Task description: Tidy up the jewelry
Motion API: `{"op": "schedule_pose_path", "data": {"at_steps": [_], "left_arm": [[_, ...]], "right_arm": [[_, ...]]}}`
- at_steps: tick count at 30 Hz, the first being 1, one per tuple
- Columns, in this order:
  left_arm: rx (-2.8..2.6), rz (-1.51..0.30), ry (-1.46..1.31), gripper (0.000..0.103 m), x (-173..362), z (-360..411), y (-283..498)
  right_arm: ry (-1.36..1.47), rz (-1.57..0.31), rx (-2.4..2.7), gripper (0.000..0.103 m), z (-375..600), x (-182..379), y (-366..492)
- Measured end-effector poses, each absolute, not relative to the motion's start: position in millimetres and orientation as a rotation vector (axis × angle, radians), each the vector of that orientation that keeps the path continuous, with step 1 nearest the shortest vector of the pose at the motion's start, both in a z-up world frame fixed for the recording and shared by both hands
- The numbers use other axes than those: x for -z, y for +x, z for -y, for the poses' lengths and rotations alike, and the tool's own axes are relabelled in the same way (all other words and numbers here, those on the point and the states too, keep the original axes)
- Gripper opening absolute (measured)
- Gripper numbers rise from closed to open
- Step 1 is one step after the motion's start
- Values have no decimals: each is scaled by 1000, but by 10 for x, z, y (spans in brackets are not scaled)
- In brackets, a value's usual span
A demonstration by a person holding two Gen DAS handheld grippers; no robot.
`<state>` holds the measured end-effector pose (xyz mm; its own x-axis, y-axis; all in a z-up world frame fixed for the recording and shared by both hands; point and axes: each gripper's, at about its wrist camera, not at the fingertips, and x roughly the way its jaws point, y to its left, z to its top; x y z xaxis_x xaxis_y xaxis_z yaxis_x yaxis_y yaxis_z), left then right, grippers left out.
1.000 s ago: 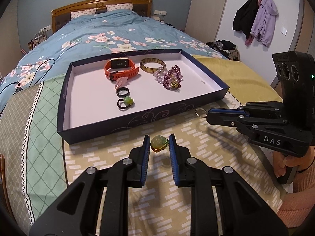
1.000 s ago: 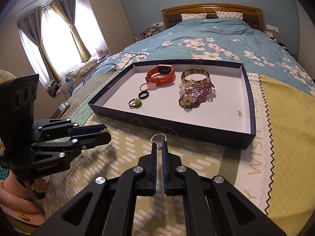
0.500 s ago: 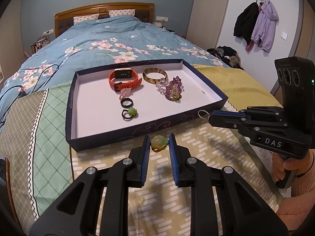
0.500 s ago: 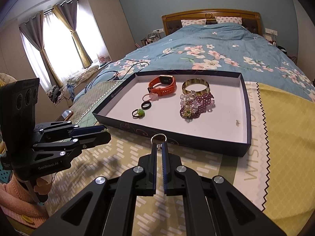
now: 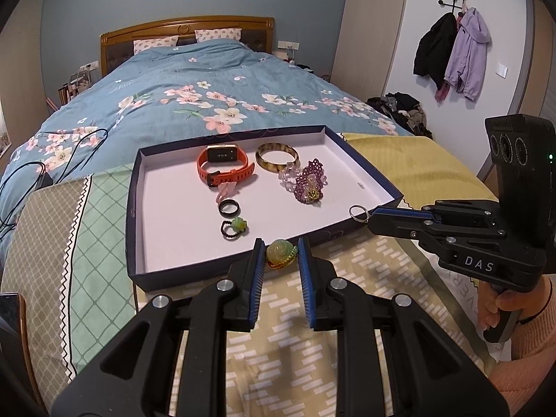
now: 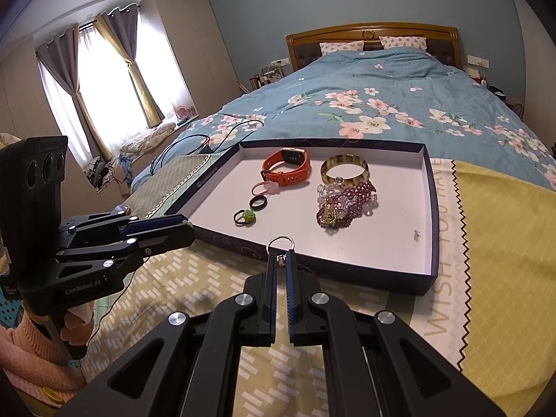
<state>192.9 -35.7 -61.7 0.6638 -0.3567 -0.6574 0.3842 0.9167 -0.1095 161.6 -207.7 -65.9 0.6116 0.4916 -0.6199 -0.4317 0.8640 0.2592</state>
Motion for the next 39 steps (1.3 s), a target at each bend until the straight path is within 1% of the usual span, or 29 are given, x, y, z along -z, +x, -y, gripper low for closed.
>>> {"op": "schedule_pose_path", "data": {"at_steps": [15,39], "left_arm": [[398,-720,34,20,571,340,2063],[367,-714,55,20,554,431,2358]], "right_arm": [[83,-710,-524,3,2086,552,1742],[75,-712,-503,3,2080,524,2016]]}}
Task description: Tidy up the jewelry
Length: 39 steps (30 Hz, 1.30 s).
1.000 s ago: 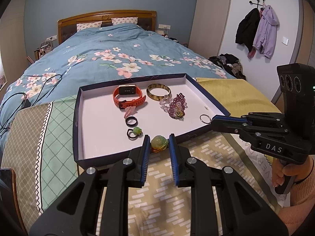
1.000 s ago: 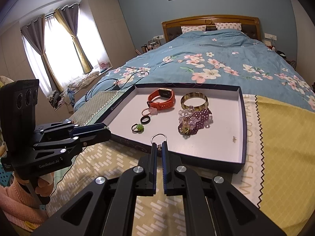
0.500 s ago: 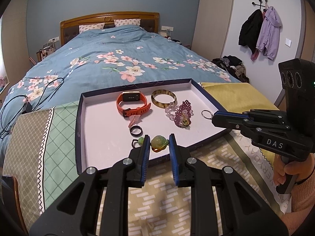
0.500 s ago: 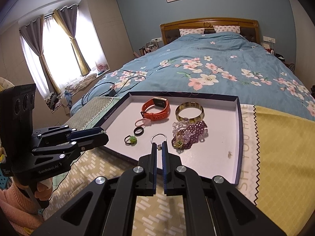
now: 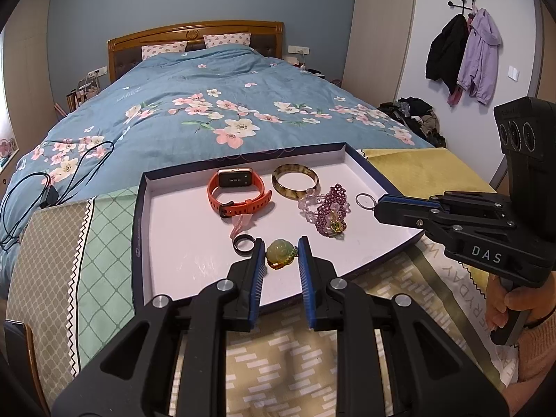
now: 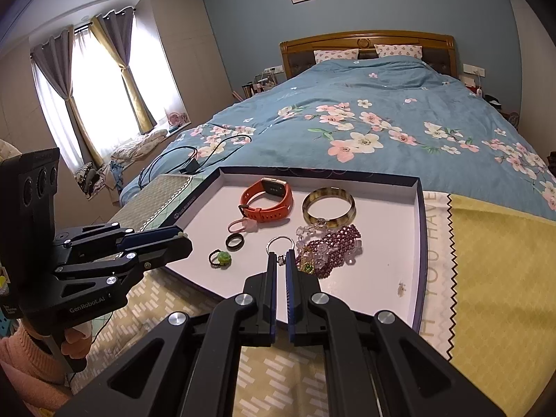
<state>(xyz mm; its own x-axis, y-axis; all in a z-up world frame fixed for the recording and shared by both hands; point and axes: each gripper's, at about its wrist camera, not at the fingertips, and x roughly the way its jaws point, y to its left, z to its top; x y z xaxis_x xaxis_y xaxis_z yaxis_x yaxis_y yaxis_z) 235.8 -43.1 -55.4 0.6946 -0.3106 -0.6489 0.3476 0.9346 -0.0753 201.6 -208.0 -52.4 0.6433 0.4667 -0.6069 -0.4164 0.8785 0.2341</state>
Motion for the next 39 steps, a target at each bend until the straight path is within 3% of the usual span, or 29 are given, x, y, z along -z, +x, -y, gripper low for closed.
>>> {"op": "schedule_pose_path", "data": {"at_steps": [39], "left_arm": [[336,-753,47,20,684,472,2719]], "right_arm": [[75,-776,-467,3,2037,702,2404]]}}
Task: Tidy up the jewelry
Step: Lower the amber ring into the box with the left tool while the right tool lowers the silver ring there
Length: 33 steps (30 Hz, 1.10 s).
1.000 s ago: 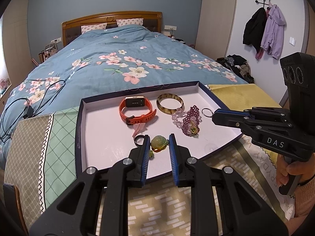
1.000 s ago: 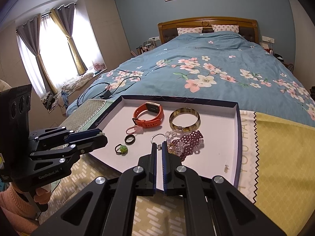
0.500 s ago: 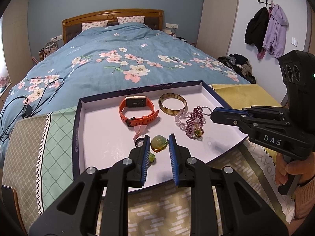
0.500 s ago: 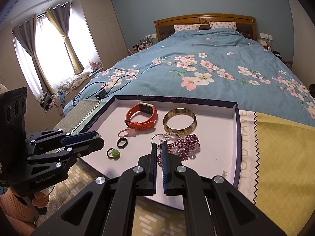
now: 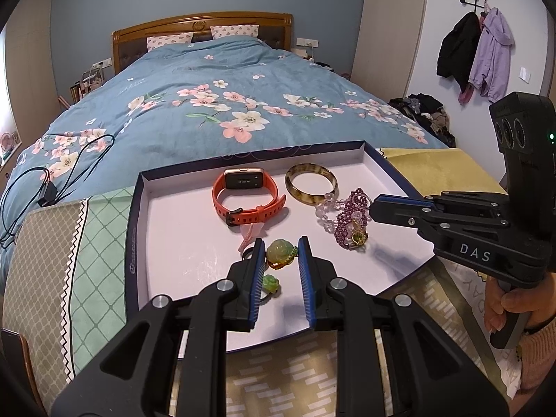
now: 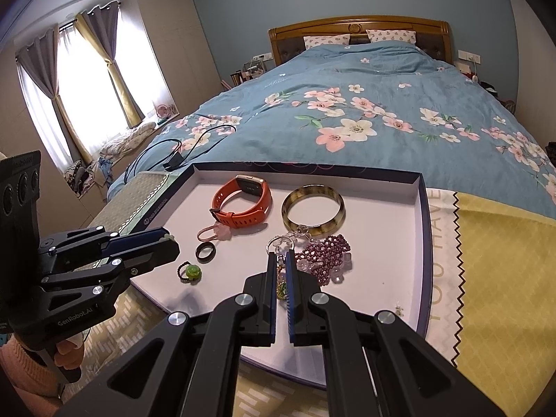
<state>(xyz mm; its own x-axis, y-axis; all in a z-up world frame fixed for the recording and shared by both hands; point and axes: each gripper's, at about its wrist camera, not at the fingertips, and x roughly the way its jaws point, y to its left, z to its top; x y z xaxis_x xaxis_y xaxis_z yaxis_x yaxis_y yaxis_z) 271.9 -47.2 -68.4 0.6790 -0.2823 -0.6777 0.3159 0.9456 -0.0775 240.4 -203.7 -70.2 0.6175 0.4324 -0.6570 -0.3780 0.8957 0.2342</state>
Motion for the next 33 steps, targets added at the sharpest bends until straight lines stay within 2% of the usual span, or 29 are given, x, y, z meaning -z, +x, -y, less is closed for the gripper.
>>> {"op": "schedule_pose_path", "data": {"at_steps": [33], "left_arm": [[294,-805,31,20,929,475,2941]], "right_arm": [[65,-821,-458,3,1967,839,2547]]}}
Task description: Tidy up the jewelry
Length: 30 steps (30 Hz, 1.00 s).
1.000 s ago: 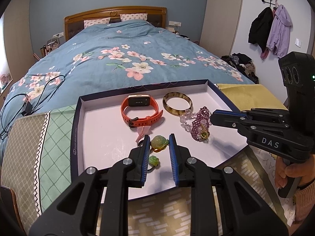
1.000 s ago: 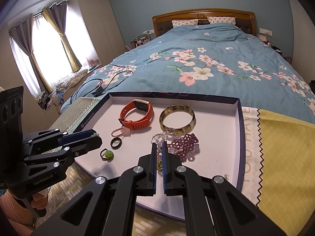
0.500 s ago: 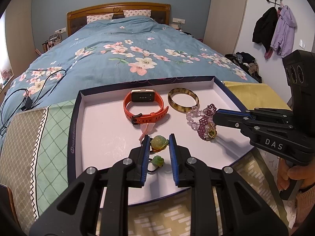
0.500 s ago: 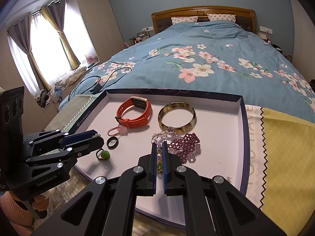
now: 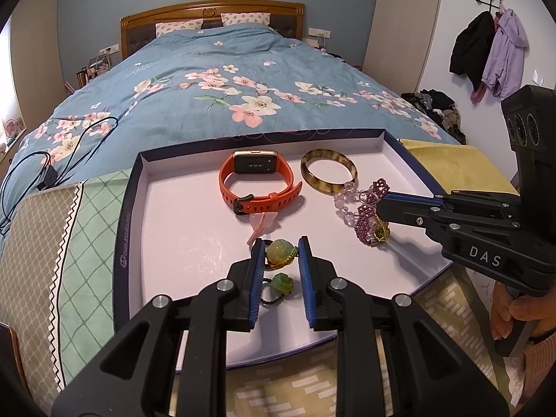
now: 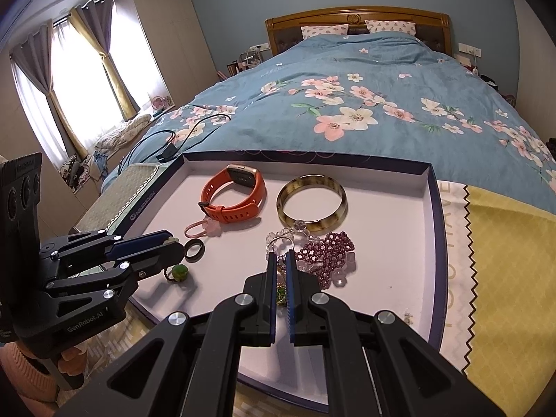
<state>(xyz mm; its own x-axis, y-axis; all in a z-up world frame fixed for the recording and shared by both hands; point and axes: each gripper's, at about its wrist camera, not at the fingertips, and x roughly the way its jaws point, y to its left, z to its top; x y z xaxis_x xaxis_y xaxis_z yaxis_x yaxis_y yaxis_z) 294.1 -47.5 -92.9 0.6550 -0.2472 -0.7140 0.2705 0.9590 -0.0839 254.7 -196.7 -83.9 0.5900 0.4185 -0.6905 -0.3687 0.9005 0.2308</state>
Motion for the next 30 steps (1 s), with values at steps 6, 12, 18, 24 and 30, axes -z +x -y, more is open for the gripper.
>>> {"op": "schedule_pose_path", "data": {"at_steps": [6,12,18,24,30], "left_arm": [[291,-818,32,20,972,482,2960],[281,-828,36,20,1017,502,2990],[275,-816,37,20,1022,499,2983],[265,-793,38,30,981,462,2916],[254,-755,45,47,874,433,2789]], "right_arm": [[61,-829,-454,4,1957,861,2547],[66,-829,-449,4,1965,869,2564],[70,-828,-445,5,1968,874,2554],[64,-810,-439,10,1997,841,2500],[66,-779,-434,21,2030,765,2370]]}}
